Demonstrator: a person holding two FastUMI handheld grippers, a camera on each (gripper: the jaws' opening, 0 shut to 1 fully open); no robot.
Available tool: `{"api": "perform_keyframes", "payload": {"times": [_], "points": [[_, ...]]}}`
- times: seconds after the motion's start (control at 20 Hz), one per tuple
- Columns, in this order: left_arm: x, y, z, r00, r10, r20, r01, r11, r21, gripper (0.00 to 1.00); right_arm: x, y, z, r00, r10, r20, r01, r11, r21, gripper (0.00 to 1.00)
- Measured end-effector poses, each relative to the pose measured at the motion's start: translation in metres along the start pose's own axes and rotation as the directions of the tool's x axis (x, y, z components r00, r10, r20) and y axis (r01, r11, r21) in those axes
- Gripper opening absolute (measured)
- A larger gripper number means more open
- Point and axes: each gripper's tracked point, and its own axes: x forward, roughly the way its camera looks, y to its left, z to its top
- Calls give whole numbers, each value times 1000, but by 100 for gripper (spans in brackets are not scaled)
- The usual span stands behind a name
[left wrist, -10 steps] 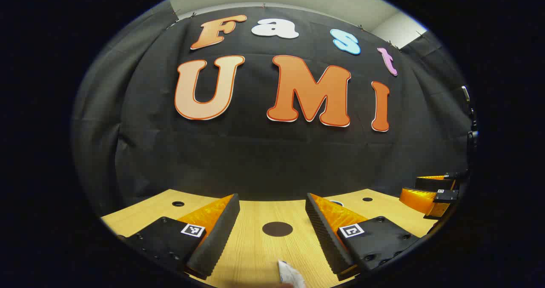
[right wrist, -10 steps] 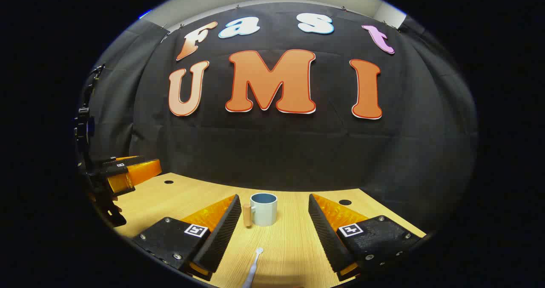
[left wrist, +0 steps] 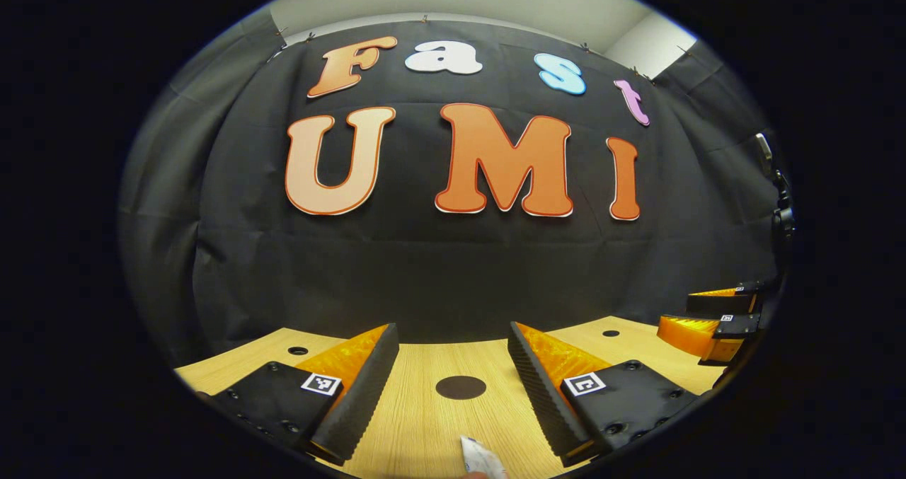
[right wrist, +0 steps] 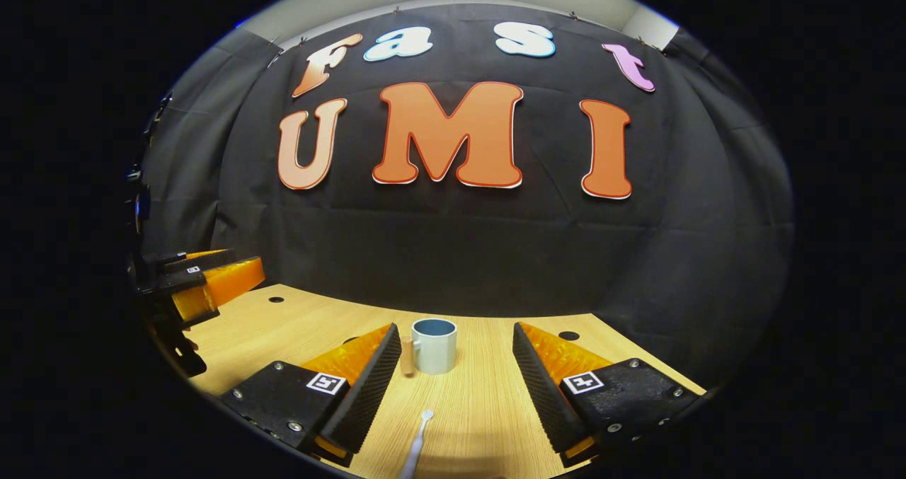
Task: Put the toothbrush and toothpaste on the desktop into the cup, then pick up the cup and place it on the coaster on the desktop.
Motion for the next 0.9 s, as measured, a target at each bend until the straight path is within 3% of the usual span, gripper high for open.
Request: {"api": "perform_keyframes", "payload": {"times": [0.4, 0.6, 0.75, 0.9], "points": [[0, 1, 0, 1000, -2, 6, 2, 1000, -9, 98, 1, 6, -7, 1000, 13, -22, -13, 1000, -1, 96], [5, -6, -2, 1000, -26, -15, 26, 1000, -17, 98, 3, 9, -15, 995, 43, -91, -39, 998, 41, 95], [10, -13, -12, 995, -47, -85, 44, 998, -41, 98, 1, 9, -18, 986, 72, -150, -64, 996, 58, 95], [12, -22, -34, 974, -77, -213, 72, 997, -31, 98, -2, 12, -25, 972, 99, -212, -96, 995, 27, 95]]}}
